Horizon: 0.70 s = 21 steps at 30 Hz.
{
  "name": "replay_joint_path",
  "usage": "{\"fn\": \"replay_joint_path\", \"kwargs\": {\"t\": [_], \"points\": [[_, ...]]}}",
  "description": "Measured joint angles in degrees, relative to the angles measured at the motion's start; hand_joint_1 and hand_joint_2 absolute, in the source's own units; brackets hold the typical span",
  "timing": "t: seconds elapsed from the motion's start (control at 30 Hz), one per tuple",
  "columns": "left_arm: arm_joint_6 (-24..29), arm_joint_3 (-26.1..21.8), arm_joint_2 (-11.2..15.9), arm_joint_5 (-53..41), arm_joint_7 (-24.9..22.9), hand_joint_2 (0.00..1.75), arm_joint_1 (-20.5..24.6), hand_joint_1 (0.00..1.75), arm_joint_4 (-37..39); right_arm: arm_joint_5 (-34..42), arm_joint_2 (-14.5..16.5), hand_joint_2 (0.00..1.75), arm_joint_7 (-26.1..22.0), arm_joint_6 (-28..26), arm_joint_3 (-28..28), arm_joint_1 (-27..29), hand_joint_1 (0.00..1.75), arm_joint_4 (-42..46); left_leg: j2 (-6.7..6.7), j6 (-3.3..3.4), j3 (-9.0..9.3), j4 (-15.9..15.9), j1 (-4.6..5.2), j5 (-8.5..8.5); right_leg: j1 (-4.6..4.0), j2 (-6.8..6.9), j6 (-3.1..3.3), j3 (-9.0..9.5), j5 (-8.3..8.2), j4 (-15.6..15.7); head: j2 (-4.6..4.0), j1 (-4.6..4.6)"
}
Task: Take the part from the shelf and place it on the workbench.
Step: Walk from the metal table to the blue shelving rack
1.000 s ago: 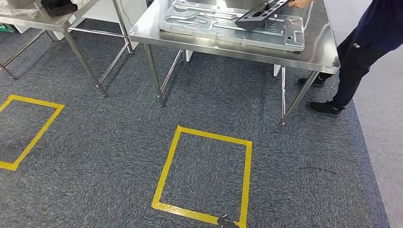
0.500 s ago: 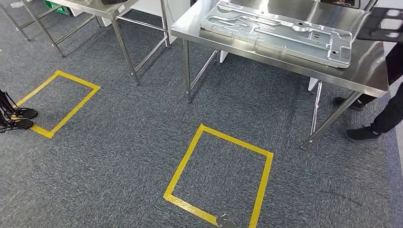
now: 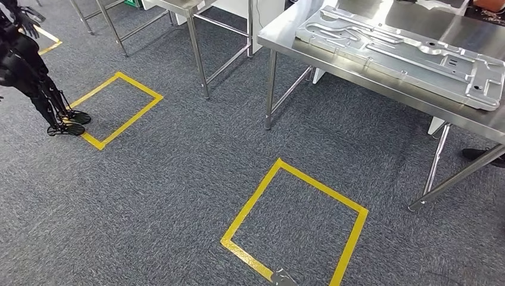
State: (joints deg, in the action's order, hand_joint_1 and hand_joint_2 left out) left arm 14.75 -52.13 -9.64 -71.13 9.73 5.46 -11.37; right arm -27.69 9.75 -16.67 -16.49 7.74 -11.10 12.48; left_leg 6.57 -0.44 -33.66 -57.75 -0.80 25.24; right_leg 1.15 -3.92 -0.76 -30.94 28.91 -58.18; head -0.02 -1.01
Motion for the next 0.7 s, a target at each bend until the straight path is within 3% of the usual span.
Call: {"fn": "replay_joint_path", "kwargs": {"t": [0.03, 0.1, 0.17, 0.23, 0.27, 0.3, 0.33, 0.4, 0.43, 0.47, 0.53, 0.57, 0.6, 0.67, 0.7], "points": [[0.0, -0.07, 0.01, 0.02, 0.0, 0.0, -0.12, 0.0, 0.0, -0.01, 0.02, 0.0, -0.06, -0.04, 0.0, 0.0, 0.0, 0.01, 0.24, -0.39, -0.15, 0.1, -0.12, -0.11, -0.01, 0.58, 0.42, -0.01, -0.16, 0.1, 0.0, 0.0], [0.01, -0.21, 0.02, 0.09, 0.0, 0.0, -0.24, 0.0, 0.0, -0.09, 0.07, 0.0, -0.19, -0.07, 0.0, -0.02, 0.0, 0.02, -1.8, -0.89, -0.96, -1.32, -0.13, 0.88, 0.03, 1.85, 1.39, 0.12, -0.5, 0.55, 0.0, -0.01], [0.06, -0.31, 0.02, 0.18, -0.01, 0.0, -0.01, 0.0, 0.0, -0.21, 0.1, 0.0, -0.24, -0.07, 0.0, 0.09, 0.0, 0.02, -4.93, -1.14, -3.77, -7.37, -0.03, 4.28, -0.12, 3.52, 2.08, 0.2, -0.59, 0.82, 0.0, -0.02], [0.17, -0.39, -0.03, 0.3, -0.08, 0.0, 0.11, 0.0, 0.0, -0.37, 0.08, 0.0, -0.16, -0.02, 0.0, 0.26, 0.0, 0.02, -5.92, -1.37, -7.22, -14.97, -0.07, 7.53, -0.46, 5.28, 2.3, 0.17, -0.49, 0.81, 0.0, -0.02], [0.25, -0.46, -0.06, 0.39, -0.16, 0.0, 0.04, 0.0, 0.0, -0.46, 0.07, 0.0, -0.12, 0.04, 0.0, 0.27, 0.0, 0.02, -6.07, -1.41, -7.93, -16.75, -0.09, 7.87, -0.6, 6.06, 2.36, 0.17, -0.44, 0.8, 0.0, -0.02], [0.34, -0.57, -0.08, 0.5, -0.23, 0.0, -0.06, 0.0, 0.0, -0.58, 0.07, 0.0, -0.08, 0.13, 0.0, 0.23, 0.0, 0.02, -6.25, -1.35, -7.42, -16.13, -0.09, 7.08, -0.72, 6.81, 2.38, 0.22, -0.39, 0.79, 0.0, -0.02], [0.47, -0.68, -0.09, 0.58, -0.29, 0.0, -0.12, 0.0, 0.0, -0.72, 0.08, 0.0, -0.04, 0.21, 0.0, 0.17, 0.0, 0.02, -6.68, -1.14, -5.68, -13.13, -0.04, 5.39, -0.83, 7.53, 2.35, 0.35, -0.3, 0.79, 0.0, -0.02], [0.87, -0.84, -0.09, 0.66, -0.38, 0.0, -0.04, 0.0, 0.0, -0.97, 0.13, 0.0, 0.03, 0.29, 0.0, 0.08, 0.0, 0.02, -9.03, -0.39, -0.94, -4.67, 0.4, 2.15, -1.14, 8.85, 2.1, 0.72, 0.01, 0.74, 0.0, -0.02], [1.1, -0.86, -0.1, 0.66, -0.42, 0.0, 0.07, 0.0, 0.0, -1.07, 0.15, 0.0, 0.04, 0.3, 0.0, 0.04, 0.0, 0.02, -10.08, 0.02, 0.64, -1.73, 0.7, 1.37, -1.3, 9.42, 1.88, 0.86, 0.16, 0.71, 0.0, -0.02], [1.34, -0.87, -0.13, 0.66, -0.46, 0.0, 0.13, 0.0, 0.0, -1.14, 0.17, 0.0, 0.05, 0.31, 0.0, 0.0, 0.0, 0.02, -10.67, 0.34, 1.32, -0.32, 0.97, 1.23, -1.43, 9.96, 1.64, 0.96, 0.28, 0.68, 0.0, -0.02], [1.91, -0.99, -0.16, 0.68, -0.61, 0.0, 0.03, 0.0, 0.0, -1.25, 0.26, 0.0, 0.07, 0.34, 0.0, -0.15, 0.0, 0.04, -9.78, 0.83, 1.27, 0.18, 1.13, 1.17, -1.5, 11.08, 1.12, 1.17, 0.42, 0.75, 0.0, -0.02], [2.26, -1.08, -0.22, 0.69, -0.67, 0.44, -0.1, 0.0, 0.0, -1.3, 0.32, 0.0, 0.07, 0.36, 0.0, -0.24, 0.0, 0.06, -9.12, 1.05, 1.33, 0.47, 1.01, 0.97, -1.41, 10.9, 0.8, 1.27, 0.71, 0.57, 0.0, -0.02], [2.67, -1.18, -0.28, 0.71, -0.74, 0.87, -0.15, 0.0, 0.0, -1.33, 0.37, 0.0, 0.07, 0.37, 0.0, -0.32, 0.0, 0.08, -8.5, 1.36, 1.42, 0.78, 0.83, 0.71, -1.28, 9.89, 0.48, 1.07, 1.39, -0.17, 0.0, -0.02], [3.48, -1.29, -0.49, 0.67, -0.87, 1.75, 0.02, 0.0, 0.0, -1.38, 0.38, 0.0, 0.09, 0.38, 0.0, -0.3, 0.0, 0.11, -7.23, 1.88, 1.45, 1.22, 0.53, 0.27, -0.91, 6.4, -0.08, -1.17, 4.57, -5.25, 0.0, -0.01], [3.89, -1.31, -0.57, 0.62, -1.0, 1.75, 0.13, 0.0, 0.0, -1.4, 0.37, 0.0, 0.12, 0.38, 0.0, -0.18, 0.0, 0.1, -6.54, 2.05, 1.32, 1.23, 0.51, 0.18, -0.79, 5.07, -0.26, -3.12, 6.48, -9.21, 0.0, -0.01]]}}
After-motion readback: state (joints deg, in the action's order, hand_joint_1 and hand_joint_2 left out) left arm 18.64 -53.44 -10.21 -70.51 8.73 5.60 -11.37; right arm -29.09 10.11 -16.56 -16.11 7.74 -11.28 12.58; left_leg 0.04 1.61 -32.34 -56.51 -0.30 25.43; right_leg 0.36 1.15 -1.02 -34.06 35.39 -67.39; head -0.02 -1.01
